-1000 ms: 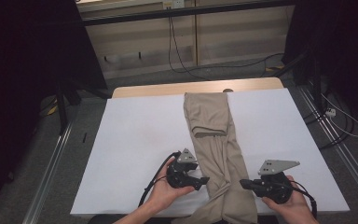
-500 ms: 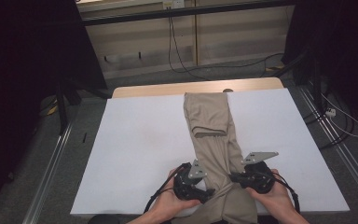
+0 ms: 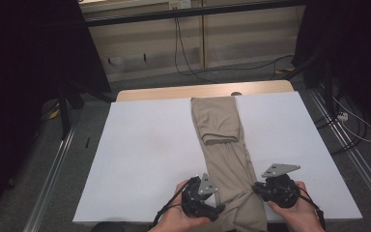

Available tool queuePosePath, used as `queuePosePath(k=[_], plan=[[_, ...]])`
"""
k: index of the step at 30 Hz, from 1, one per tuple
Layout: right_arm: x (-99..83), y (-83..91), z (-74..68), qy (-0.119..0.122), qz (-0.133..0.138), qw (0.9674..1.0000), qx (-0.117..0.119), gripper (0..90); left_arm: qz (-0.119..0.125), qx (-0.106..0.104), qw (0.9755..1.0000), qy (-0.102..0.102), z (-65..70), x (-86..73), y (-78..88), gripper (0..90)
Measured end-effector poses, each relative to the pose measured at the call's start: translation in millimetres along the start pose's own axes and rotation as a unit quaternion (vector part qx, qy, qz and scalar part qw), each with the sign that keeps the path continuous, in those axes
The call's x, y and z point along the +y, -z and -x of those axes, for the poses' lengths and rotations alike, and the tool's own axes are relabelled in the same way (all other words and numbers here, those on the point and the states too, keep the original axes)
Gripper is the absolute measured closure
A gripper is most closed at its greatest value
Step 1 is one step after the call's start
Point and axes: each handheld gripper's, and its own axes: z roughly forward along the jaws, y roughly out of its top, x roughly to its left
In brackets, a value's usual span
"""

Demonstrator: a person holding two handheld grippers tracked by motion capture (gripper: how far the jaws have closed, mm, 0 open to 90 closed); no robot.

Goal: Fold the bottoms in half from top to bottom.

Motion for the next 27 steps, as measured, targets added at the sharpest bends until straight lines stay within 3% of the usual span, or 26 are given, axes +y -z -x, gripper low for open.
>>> queuePosePath(k=[2, 4, 6, 7, 9, 12, 14, 17, 18, 20, 21, 27], plan=[[-2.9, 1.9, 1.1, -0.003, -0.001, 1.0, 0.003, 79.9, -0.002, -0.007, 0.9999, 0.008, 3.3, -2.5, 1.1, 20.9], [-4.4, 8.6, -0.2, 0.006, 0.028, 0.9994, 0.018, 77.4, -0.001, -0.017, 0.9998, 0.005, 3.9, -3.2, 3.9, 20.2], [-1.9, 14.7, -6.2, 0.018, 0.058, 0.9976, 0.034, 74.6, 0.015, -0.021, 0.9994, 0.021, 1.0, -1.5, 6.9, 22.3], [-0.2, 15.5, -8.8, 0.028, 0.067, 0.9963, 0.045, 73.6, 0.022, -0.019, 0.9992, 0.026, -3.6, 0.7, 9.6, 23.1], [4.8, 13.7, -18.3, 0.047, 0.079, 0.9913, 0.094, 71.9, 0.038, -0.018, 0.9979, 0.05, -12.5, 3.5, 13.0, 27.0], [10.1, 1.5, -31.1, 0.072, 0.057, 0.9871, 0.131, 67.0, 0.038, -0.007, 0.9976, 0.057, -24.9, 6.5, 11.8, 29.9], [9.6, -6.8, -36.1, 0.089, 0.039, 0.9855, 0.14, 63.4, 0.033, -0.006, 0.997, 0.069, -30.5, 6.9, 3.8, 29.0], [4.4, -11.1, -36.4, 0.094, 0.016, 0.9861, 0.136, 64.3, 0.011, 0.018, 0.9984, 0.052, -29.8, 7.0, -5.6, 25.8], [2.8, -9.9, -35.3, 0.091, 0.017, 0.9863, 0.137, 66.7, 0.005, 0.022, 0.9991, 0.036, -29.8, 6.9, -7.9, 25.4], [-1.6, -6.0, -32.5, 0.092, 0.015, 0.9876, 0.126, 86.4, 0.013, 0.036, 0.9985, 0.038, -26.3, 7.1, -10.0, 25.2], [-3.5, -4.5, -30.3, 0.09, 0.014, 0.9875, 0.128, 90.0, 0.013, 0.032, 0.9987, 0.038, -26.5, 7.1, -9.8, 25.2], [-12.7, 9.2, -15.2, 0.08, 0.017, 0.9898, 0.116, 90.0, 0.011, 0.035, 0.9986, 0.037, -26.3, 5.8, -9.1, 25.2]])
